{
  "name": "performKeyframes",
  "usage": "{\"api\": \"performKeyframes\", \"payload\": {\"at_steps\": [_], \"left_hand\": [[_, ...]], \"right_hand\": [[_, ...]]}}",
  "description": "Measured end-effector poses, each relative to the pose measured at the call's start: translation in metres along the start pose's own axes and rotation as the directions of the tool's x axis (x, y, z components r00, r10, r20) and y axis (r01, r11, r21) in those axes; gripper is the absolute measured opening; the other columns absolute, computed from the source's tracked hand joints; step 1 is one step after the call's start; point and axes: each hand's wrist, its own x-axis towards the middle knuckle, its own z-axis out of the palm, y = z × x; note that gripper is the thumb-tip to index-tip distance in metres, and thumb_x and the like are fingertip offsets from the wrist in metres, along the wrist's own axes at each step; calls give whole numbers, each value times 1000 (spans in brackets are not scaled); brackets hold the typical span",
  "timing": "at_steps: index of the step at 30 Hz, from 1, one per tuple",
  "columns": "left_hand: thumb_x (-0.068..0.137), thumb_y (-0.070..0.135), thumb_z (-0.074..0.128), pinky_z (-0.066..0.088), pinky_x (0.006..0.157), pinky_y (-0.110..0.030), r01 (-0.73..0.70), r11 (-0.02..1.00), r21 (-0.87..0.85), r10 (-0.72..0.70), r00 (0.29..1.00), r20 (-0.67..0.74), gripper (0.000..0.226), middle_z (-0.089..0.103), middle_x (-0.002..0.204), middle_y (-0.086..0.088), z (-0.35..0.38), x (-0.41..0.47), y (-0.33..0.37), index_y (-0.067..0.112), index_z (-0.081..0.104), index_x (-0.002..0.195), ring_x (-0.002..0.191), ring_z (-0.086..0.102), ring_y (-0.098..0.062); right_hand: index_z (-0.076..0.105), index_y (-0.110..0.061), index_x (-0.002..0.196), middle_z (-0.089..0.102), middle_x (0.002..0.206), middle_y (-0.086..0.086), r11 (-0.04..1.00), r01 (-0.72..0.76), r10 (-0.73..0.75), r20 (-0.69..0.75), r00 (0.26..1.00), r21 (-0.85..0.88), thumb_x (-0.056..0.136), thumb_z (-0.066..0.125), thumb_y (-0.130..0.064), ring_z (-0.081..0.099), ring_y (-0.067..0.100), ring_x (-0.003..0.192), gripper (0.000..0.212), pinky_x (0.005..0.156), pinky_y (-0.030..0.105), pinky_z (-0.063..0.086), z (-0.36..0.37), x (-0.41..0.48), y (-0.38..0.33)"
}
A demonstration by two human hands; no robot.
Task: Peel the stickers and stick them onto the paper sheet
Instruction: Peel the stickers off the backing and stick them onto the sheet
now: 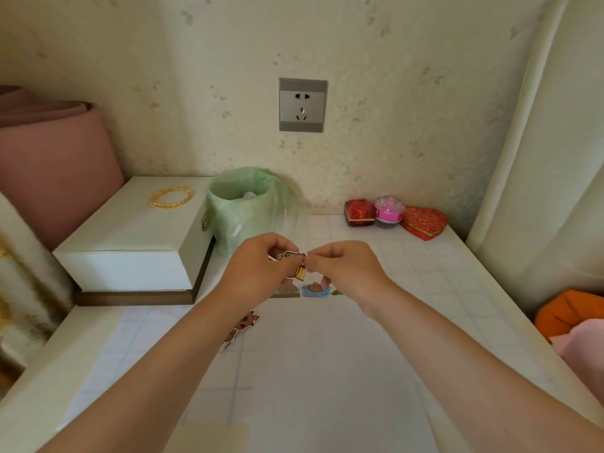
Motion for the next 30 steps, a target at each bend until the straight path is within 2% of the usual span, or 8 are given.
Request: {"api": "performKeyframes", "payload": {"at_steps": [3,5,8,11,14,21,26,30], "left_hand": [[87,16,75,62,67,-37,-17,999,-35,17,1000,-10,9,69,80,-4,8,1,6,13,69,93,59,70,-14],[87,17,74,61,64,-33,-16,998,-57,13,999,-52,7,68,81,-4,12,2,9,14,69,92,58,70,-13],[87,14,73,57,57,-20,3,992,-125,-11,997,-70,7,69,85,-9,12,2,12,12,70,93,55,68,-10],[88,13,73,55,58,-18,17,989,-149,-23,999,-41,7,72,89,-11,10,0,14,12,70,94,55,67,-8],[88,11,72,54,57,-16,10,985,-171,-16,999,-39,6,71,86,-11,10,-2,16,12,70,94,54,65,-7],[89,11,72,53,55,-16,-20,966,-259,9,999,-44,6,68,66,6,13,-2,25,14,68,93,54,64,-8],[88,12,72,52,54,-17,-23,974,-226,11,998,-56,5,68,66,5,12,-3,24,13,69,92,54,64,-8],[88,12,72,49,52,-16,-15,969,-246,-3,997,-73,3,68,65,6,10,-2,25,14,70,90,53,63,-7]], "right_hand": [[78,-20,82,76,80,-2,999,31,-32,-21,999,-35,84,76,-22,58,6,53,4,52,22,44,-12,9,0],[78,-15,89,76,82,-3,996,-28,24,52,998,85,87,73,-29,58,8,56,14,56,29,41,-18,13,-1],[75,-8,105,73,89,-2,957,-150,91,235,968,247,93,67,-33,56,12,61,28,54,26,37,-25,17,0],[73,-4,111,70,91,0,946,-188,104,301,948,264,92,70,-29,55,12,63,31,52,25,36,-27,17,2],[75,-6,107,71,89,-1,968,-128,64,279,958,218,90,72,-30,56,12,63,29,53,26,38,-27,16,1],[79,-15,94,71,77,-5,981,173,-182,126,975,83,93,69,-24,57,11,61,14,49,22,40,-31,17,-6],[79,-15,90,65,59,-10,965,260,-257,78,963,-31,93,70,-24,50,3,49,13,47,17,37,-28,16,-5],[79,-14,90,73,79,-2,972,219,-229,120,966,89,94,68,-22,56,11,59,14,50,24,38,-28,16,-8]]}}
